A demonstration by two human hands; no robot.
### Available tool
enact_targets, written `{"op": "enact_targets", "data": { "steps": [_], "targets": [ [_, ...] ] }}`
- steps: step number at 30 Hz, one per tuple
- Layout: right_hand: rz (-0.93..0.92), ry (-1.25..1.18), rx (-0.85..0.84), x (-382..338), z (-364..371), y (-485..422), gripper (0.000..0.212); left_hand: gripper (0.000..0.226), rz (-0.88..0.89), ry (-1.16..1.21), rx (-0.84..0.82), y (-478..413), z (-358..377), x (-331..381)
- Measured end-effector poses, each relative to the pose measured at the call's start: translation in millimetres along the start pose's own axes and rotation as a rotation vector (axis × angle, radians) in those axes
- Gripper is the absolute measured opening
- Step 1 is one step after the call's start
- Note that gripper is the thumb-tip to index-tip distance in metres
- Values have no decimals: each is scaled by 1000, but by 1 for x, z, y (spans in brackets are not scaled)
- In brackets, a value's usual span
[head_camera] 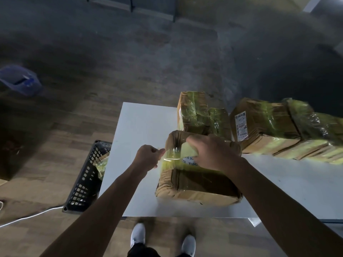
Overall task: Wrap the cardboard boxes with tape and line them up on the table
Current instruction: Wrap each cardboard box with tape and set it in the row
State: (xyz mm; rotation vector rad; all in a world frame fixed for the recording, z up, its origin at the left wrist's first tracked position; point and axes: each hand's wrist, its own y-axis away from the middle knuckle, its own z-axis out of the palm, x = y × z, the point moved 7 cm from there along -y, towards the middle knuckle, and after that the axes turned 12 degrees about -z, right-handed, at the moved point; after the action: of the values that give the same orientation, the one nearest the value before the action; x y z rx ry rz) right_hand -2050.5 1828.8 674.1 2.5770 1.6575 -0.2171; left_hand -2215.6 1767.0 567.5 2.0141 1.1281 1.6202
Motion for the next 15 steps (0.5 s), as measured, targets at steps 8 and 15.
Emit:
{"op": "enact_targets", "data": {
  "steps": [8,15],
  "targets": [
    [-65,116,-85,-16,-3,-17,36,27,-18,66,-31,-11,-3,-13],
    [-54,160,-136,-24,4,-27,37,27,-79,136,-113,-24,2,-31]
  ]
}}
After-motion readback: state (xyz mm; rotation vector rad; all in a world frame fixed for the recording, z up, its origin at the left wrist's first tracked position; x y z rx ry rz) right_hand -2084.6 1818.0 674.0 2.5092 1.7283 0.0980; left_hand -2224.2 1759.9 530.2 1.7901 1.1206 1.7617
